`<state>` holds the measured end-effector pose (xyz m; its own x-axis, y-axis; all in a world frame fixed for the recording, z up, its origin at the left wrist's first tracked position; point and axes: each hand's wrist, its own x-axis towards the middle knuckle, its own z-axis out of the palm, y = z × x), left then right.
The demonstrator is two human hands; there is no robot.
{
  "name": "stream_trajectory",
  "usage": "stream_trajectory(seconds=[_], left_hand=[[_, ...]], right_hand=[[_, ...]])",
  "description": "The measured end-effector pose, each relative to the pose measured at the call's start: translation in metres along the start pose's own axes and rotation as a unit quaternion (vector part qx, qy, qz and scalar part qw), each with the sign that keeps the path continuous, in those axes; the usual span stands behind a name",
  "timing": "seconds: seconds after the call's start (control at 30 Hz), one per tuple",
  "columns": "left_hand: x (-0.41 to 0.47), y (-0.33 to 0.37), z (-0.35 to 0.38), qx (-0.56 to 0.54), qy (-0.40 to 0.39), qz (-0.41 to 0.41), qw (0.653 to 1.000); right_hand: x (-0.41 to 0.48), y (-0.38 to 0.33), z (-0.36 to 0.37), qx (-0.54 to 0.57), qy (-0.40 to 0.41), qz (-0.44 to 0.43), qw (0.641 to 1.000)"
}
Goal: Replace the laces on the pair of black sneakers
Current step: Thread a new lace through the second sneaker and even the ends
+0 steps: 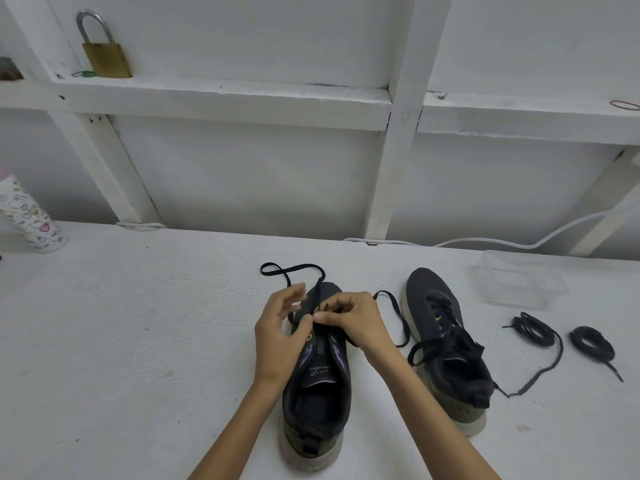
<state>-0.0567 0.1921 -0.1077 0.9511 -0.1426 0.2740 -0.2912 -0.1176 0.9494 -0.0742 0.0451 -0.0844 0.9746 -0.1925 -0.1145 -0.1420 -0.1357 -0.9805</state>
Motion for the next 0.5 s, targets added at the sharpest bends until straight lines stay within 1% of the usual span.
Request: stream_trajectory(seconds=[0.1, 0.2, 0.33, 0.5], left_hand=[[0.006, 0.007, 0.004, -0.108, -0.1, -0.058, 0.987], [0.01, 0.001, 0.006, -0.119, -0.149, -0.085, 0.978], [0.009, -0.003, 0.006, -0.054, -0.171, -0.061, 0.982], [0.012, -0.001, 0.009, -0.007, -0.153, -0.062, 0.986]], right_hand=[[0.004, 0.0, 0.001, -0.075, 0.019, -0.021, 0.997], [0.007, -0.002, 0.0, -0.124, 0.031, -0.031, 0.991], [0.005, -0.011, -0.006, -0.082, -0.003, -0.017, 0.996], [0.008, -0.033, -0.011, 0.007, -0.02, -0.017, 1.0]])
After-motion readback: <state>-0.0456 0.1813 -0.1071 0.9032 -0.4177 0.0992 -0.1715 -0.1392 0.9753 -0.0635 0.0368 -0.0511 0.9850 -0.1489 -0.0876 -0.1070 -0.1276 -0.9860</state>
